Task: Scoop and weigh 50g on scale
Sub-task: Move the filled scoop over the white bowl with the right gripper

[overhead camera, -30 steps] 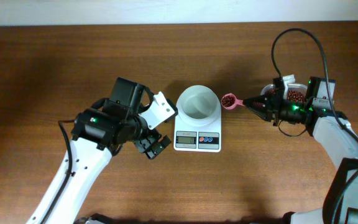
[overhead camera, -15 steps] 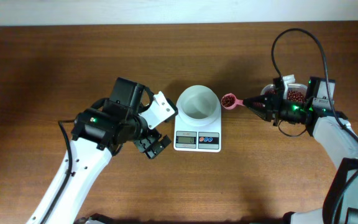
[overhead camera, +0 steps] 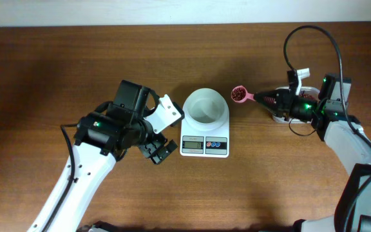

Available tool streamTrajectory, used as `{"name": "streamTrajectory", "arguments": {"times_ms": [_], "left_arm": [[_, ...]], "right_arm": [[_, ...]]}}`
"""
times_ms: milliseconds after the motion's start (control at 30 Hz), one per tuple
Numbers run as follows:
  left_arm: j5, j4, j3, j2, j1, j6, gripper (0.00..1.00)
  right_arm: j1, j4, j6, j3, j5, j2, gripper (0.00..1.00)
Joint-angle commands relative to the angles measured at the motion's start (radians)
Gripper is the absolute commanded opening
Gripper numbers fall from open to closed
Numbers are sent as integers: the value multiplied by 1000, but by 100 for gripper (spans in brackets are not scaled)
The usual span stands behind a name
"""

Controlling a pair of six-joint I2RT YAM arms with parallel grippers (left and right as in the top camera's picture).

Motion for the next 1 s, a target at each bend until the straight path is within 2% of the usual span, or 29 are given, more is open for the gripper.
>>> {"name": "streamTrajectory", "arguments": {"times_ms": [0, 300, 533, 700, 833, 967], "left_arm": [[-4, 1, -4, -9, 5, 16, 99], [-4, 1, -4, -9, 5, 16, 99], [-4, 1, -4, -9, 5, 16, 99], [-4, 1, -4, -9, 5, 16, 99], [-4, 1, -4, -9, 5, 16, 99], [-4, 1, -4, -9, 5, 16, 99]], "right_arm": [[10, 11, 22, 3, 3, 7, 4], [23, 23, 55, 3, 82, 7, 4], [137, 34, 45, 3, 82, 7, 4], [218, 40, 45, 3, 191, 7, 4], [264, 108, 44, 3, 264, 7, 4], [295, 119, -50, 3, 275, 7, 4]]}}
